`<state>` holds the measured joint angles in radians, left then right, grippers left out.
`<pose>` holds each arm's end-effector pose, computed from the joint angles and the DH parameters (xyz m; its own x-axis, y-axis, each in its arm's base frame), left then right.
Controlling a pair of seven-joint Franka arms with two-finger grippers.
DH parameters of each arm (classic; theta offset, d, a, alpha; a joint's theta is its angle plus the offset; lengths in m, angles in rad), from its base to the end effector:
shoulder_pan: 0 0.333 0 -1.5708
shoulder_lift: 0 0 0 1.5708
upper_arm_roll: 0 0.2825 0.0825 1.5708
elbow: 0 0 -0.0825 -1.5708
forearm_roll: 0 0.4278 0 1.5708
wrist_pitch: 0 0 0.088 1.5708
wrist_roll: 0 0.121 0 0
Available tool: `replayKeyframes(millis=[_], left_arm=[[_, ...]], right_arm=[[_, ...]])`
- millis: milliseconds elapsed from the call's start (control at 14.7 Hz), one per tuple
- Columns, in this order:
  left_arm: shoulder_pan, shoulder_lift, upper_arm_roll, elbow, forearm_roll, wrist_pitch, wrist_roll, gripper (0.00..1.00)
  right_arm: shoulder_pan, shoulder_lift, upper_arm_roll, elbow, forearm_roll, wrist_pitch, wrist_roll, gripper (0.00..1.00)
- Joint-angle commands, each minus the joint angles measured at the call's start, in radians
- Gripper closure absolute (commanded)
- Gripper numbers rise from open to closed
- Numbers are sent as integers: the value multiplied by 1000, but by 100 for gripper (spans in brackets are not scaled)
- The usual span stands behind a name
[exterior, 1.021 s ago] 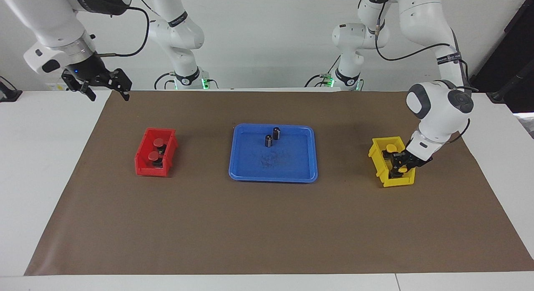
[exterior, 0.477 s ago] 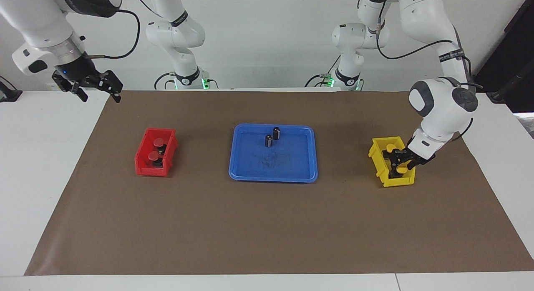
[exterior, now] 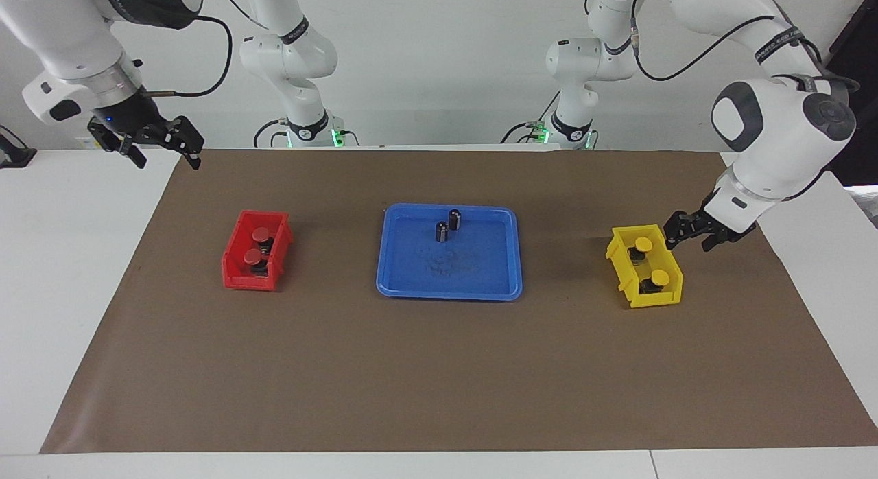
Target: Sort red and yellow buttons by color
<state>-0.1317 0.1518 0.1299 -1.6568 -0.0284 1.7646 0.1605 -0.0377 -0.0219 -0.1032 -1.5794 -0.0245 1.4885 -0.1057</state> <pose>0.6419 -0.0074 0.4552 0.9868 -0.1568 -0.0409 -0.1563 -0.9876 0.0147 0.5761 -0.0854 0.5786 0.9968 -0.0367 -0.0710 -0.0357 -0.9993 0.0148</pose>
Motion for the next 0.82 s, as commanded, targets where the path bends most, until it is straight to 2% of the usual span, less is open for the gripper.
replayKeyframes(millis=[0, 409, 749], left_arm=[[-9, -49, -12, 57, 27, -135, 10, 0], [-20, -164, -10, 68, 16, -175, 1, 0], [-43, -167, -16, 71, 19, -241, -3, 0]], right_arm=[[12, -7, -9, -4, 0, -5, 5, 0], [10, -7, -7, -4, 3, -13, 4, 0], [19, -6, -1, -1, 2, -10, 8, 0]])
